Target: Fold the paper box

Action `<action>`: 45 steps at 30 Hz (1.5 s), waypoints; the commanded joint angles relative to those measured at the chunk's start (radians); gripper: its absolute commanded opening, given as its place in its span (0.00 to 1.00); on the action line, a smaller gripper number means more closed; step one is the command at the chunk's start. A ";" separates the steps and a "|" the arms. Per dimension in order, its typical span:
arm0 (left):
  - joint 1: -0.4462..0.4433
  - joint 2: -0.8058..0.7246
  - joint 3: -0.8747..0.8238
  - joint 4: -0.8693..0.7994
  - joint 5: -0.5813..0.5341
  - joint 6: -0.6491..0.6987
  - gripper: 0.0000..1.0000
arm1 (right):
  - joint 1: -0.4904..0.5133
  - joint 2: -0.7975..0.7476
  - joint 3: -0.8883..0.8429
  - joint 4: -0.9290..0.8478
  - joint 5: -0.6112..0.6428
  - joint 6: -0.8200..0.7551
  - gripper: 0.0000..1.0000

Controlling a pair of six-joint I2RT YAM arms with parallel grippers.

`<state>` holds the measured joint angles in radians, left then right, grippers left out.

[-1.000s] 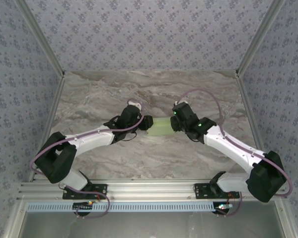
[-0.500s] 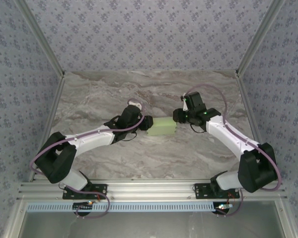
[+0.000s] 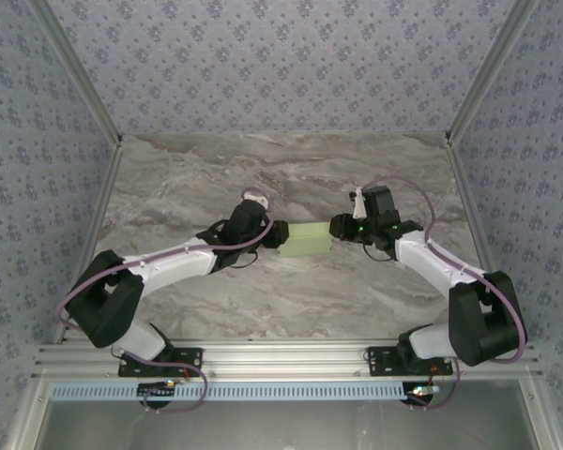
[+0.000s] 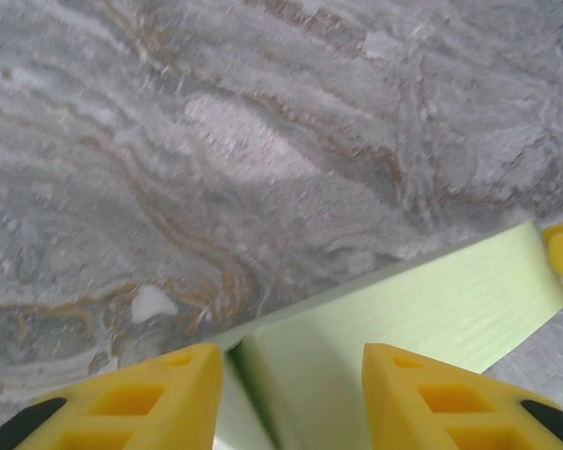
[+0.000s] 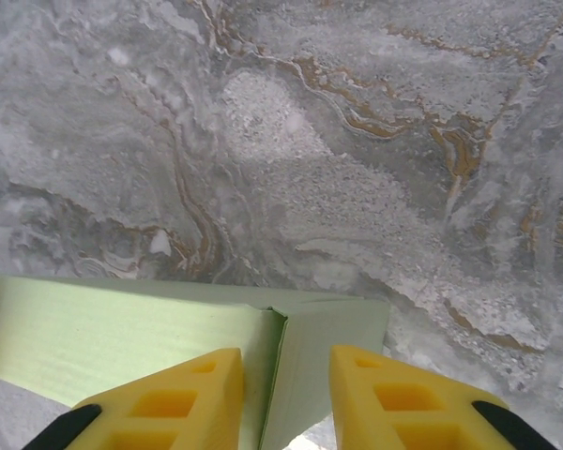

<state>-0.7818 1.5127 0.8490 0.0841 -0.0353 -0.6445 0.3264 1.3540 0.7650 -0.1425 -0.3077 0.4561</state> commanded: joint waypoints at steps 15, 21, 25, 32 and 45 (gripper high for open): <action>-0.001 -0.035 0.016 -0.143 0.001 0.049 0.51 | 0.021 0.036 -0.043 -0.076 0.041 0.007 0.27; 0.003 0.006 0.002 -0.099 0.076 0.018 0.43 | 0.026 0.050 -0.035 -0.066 0.018 -0.015 0.26; 0.003 0.031 0.010 -0.092 0.098 0.025 0.39 | 0.024 0.070 -0.002 -0.074 -0.044 -0.082 0.26; 0.017 0.061 0.027 -0.095 0.147 0.033 0.31 | 0.024 0.113 0.059 -0.133 -0.144 -0.185 0.25; 0.024 0.120 0.030 -0.063 0.237 0.064 0.23 | 0.071 0.129 0.047 -0.157 -0.257 -0.237 0.15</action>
<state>-0.7280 1.5581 0.8928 0.0601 0.0677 -0.6163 0.3286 1.4296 0.8474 -0.1761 -0.4091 0.2558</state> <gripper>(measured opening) 0.239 0.152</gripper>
